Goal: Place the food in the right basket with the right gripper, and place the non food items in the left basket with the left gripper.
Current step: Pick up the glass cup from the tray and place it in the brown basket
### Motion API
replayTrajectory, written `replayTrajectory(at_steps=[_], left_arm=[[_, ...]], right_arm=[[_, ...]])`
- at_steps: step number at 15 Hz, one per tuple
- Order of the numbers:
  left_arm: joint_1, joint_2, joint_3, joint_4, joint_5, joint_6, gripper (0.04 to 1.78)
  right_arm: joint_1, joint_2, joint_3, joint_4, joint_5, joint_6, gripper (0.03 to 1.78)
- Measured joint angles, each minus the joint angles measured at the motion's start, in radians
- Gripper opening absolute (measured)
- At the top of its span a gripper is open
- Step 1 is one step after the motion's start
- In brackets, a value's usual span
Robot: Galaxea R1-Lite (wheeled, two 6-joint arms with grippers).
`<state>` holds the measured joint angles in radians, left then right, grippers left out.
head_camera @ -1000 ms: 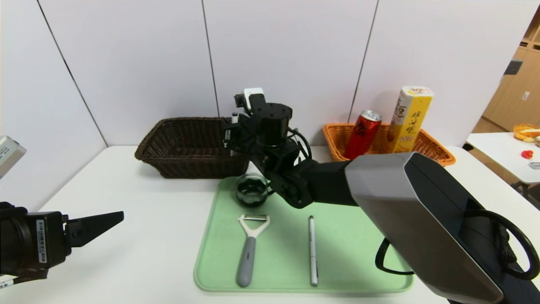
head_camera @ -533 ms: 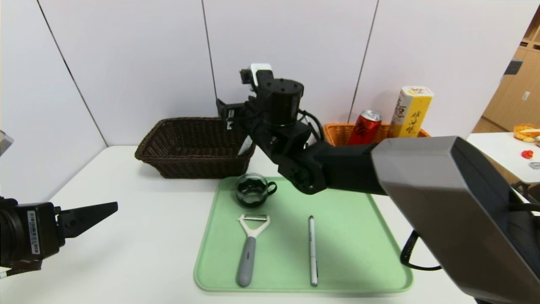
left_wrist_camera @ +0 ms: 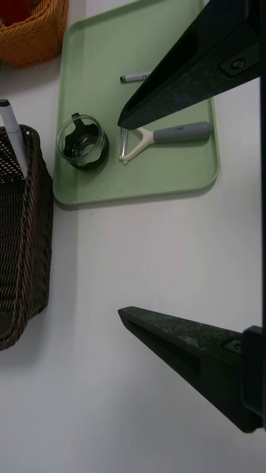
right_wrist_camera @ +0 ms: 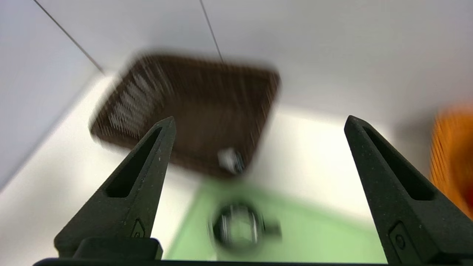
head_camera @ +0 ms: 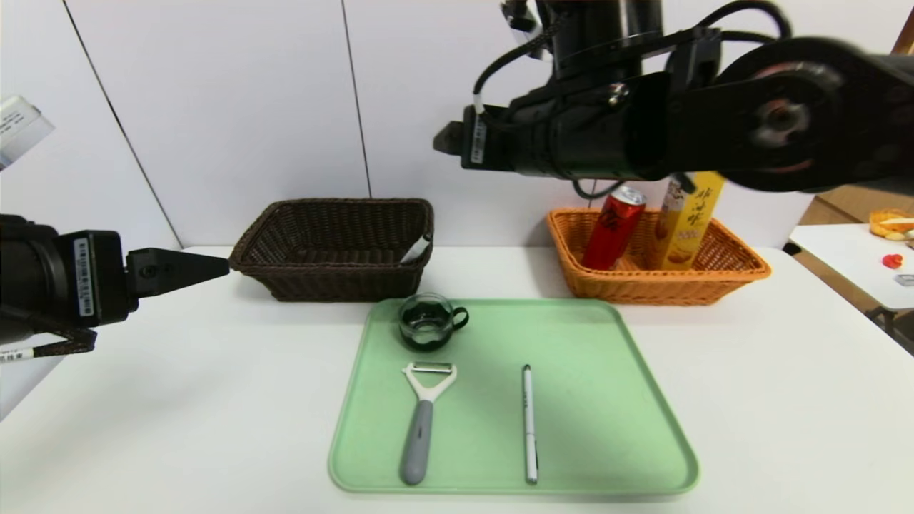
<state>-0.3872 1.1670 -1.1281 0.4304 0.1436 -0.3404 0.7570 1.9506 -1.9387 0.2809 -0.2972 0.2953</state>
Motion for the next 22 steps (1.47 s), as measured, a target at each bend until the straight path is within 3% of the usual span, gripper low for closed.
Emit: replayTrajectory(at_steps=[3,4,6,9,11,18,22], left_arm=[[-0.084,0.141,-0.263,0.242,-0.001,-0.096,1.69],[-0.112,0.199,-0.359,0.331,-0.001,-0.136,1.69],[-0.167,0.34,-0.564,0.515,-0.004,-0.215,1.69],[-0.23,0.558,-0.778,0.747,-0.004,-0.283,1.69],[-0.262,0.674,-0.826,0.8,-0.006,-0.312,1.69],[-0.295,0.888,-0.849,0.634,0.005,-0.459,1.69],[-0.294,0.935,-0.849,0.601,0.118,-0.465,1.69]], right_arm=[[-0.009,-0.132,0.058,0.453,0.025,0.209,1.62],[-0.009,-0.167,0.105,0.554,0.034,0.256,1.63],[-0.01,-0.236,0.233,0.653,0.034,0.297,1.65],[-0.032,-0.358,0.424,0.66,0.017,0.311,1.67],[-0.064,-0.441,0.521,0.661,0.013,0.305,1.68],[-0.1,-0.627,0.721,0.65,0.019,0.299,1.69],[-0.101,-0.669,0.786,0.597,0.02,0.281,1.69]])
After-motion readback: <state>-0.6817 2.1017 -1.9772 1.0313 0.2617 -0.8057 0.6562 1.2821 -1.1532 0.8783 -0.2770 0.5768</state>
